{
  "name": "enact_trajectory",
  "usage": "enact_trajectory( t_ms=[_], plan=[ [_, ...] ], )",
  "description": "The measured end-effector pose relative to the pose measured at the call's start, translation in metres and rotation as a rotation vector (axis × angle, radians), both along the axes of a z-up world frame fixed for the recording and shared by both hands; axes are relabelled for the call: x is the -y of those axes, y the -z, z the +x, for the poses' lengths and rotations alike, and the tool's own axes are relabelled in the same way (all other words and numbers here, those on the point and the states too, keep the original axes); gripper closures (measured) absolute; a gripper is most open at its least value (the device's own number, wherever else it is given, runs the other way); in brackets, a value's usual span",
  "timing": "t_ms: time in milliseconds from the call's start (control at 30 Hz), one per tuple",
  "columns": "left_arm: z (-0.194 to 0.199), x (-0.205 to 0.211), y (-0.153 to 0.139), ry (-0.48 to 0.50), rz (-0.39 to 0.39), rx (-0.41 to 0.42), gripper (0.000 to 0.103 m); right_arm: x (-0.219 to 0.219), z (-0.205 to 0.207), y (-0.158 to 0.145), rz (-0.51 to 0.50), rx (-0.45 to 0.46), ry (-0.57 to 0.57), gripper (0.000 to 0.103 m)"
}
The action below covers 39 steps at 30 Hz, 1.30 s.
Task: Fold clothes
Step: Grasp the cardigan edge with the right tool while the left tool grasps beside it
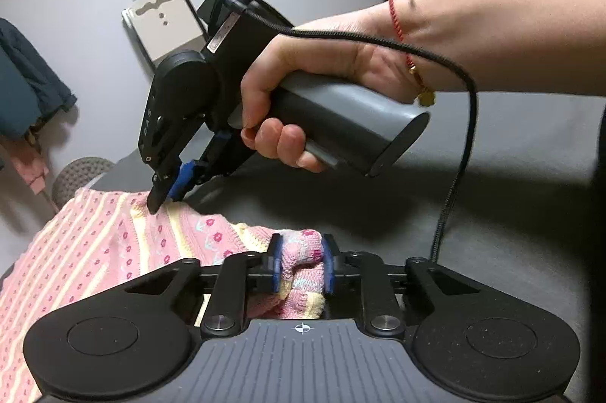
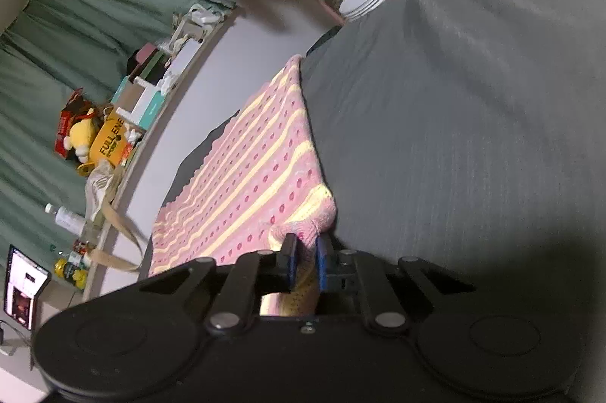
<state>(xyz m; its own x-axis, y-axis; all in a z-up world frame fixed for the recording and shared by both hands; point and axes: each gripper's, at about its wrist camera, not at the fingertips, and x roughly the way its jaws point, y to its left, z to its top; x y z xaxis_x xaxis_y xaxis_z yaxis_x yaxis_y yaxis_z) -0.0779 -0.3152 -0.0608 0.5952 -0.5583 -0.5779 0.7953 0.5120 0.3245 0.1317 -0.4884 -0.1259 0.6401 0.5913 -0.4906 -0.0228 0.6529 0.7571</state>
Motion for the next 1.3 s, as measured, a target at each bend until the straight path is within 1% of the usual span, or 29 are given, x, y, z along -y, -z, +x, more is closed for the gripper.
enact_trajectory(
  t_ms=[100,233,333,400,433,467,500,533,567,600,700,733,767,800,833,867,900,933,967,1000,1067,1100,1167,1300],
  plan=[
    [0.000,-0.006,-0.002,0.014,-0.020,-0.027,0.084,0.000,-0.002,-0.009,-0.014,0.052,0.019,0.094],
    [0.002,-0.007,0.002,0.027,-0.025,-0.039,0.084,-0.003,-0.001,-0.003,-0.048,0.049,0.039,0.094],
    [0.000,-0.006,0.004,0.032,-0.019,-0.018,0.084,-0.004,0.001,0.005,-0.042,0.024,0.045,0.094],
    [-0.004,-0.006,0.005,0.031,-0.021,0.009,0.077,-0.004,0.001,0.004,-0.039,0.018,0.042,0.093],
    [-0.007,-0.006,0.005,0.031,-0.025,0.022,0.063,-0.005,0.001,0.002,-0.038,0.016,0.040,0.089],
    [-0.010,-0.007,0.004,0.028,-0.036,0.029,0.052,-0.004,0.000,0.001,-0.031,0.013,0.040,0.082],
    [-0.013,-0.007,0.002,0.023,-0.049,0.036,0.031,-0.003,-0.001,0.001,-0.021,0.009,0.042,0.079],
    [-0.018,-0.009,0.002,0.014,-0.064,0.050,0.014,-0.002,-0.001,-0.001,-0.019,0.009,0.041,0.073],
    [-0.025,-0.010,0.001,0.013,-0.079,0.073,0.011,-0.002,-0.002,-0.004,-0.023,0.012,0.038,0.072],
    [-0.028,-0.010,0.001,0.016,-0.087,0.088,0.011,-0.001,-0.002,-0.006,-0.026,0.014,0.034,0.072],
    [-0.031,-0.008,0.003,0.029,-0.078,0.075,0.011,-0.002,-0.002,-0.005,-0.039,0.007,0.018,0.074],
    [-0.032,-0.007,0.004,0.032,-0.076,0.076,0.011,-0.003,-0.001,-0.004,-0.041,0.002,0.010,0.080],
    [-0.032,-0.006,0.005,0.036,-0.069,0.083,0.011,-0.005,-0.001,-0.002,-0.042,-0.002,0.003,0.090],
    [-0.033,-0.005,0.006,0.035,-0.054,0.081,0.012,-0.006,-0.001,-0.001,-0.049,0.000,0.001,0.091],
    [-0.033,-0.003,0.007,0.037,-0.038,0.057,0.013,-0.007,-0.001,-0.001,-0.060,0.005,0.002,0.093],
    [-0.030,-0.004,0.008,0.044,-0.038,0.016,0.027,-0.008,-0.001,-0.001,-0.070,0.011,0.002,0.093],
    [-0.027,-0.006,0.009,0.052,-0.066,-0.038,0.037,-0.008,-0.001,-0.001,-0.080,0.017,0.001,0.094],
    [-0.023,-0.009,0.009,0.050,-0.101,-0.099,0.044,-0.008,-0.001,-0.002,-0.082,0.020,0.002,0.094],
    [-0.020,-0.012,0.009,0.036,-0.122,-0.130,0.050,-0.008,-0.002,-0.003,-0.080,0.023,0.003,0.094],
    [-0.018,-0.014,0.010,0.028,-0.132,-0.141,0.054,-0.007,-0.002,-0.003,-0.078,0.025,0.004,0.094],
    [-0.014,-0.018,0.009,0.014,-0.149,-0.160,0.066,-0.007,-0.002,-0.005,-0.075,0.033,0.010,0.094],
    [-0.013,-0.021,0.009,0.010,-0.158,-0.173,0.068,-0.007,-0.003,-0.006,-0.074,0.037,0.013,0.094],
    [-0.015,-0.026,0.010,0.016,-0.166,-0.186,0.068,-0.008,-0.003,-0.008,-0.081,0.056,0.021,0.094],
    [-0.032,-0.023,0.016,0.019,-0.141,-0.117,0.066,-0.010,-0.002,0.000,-0.082,0.039,0.035,0.094]
  ],
)
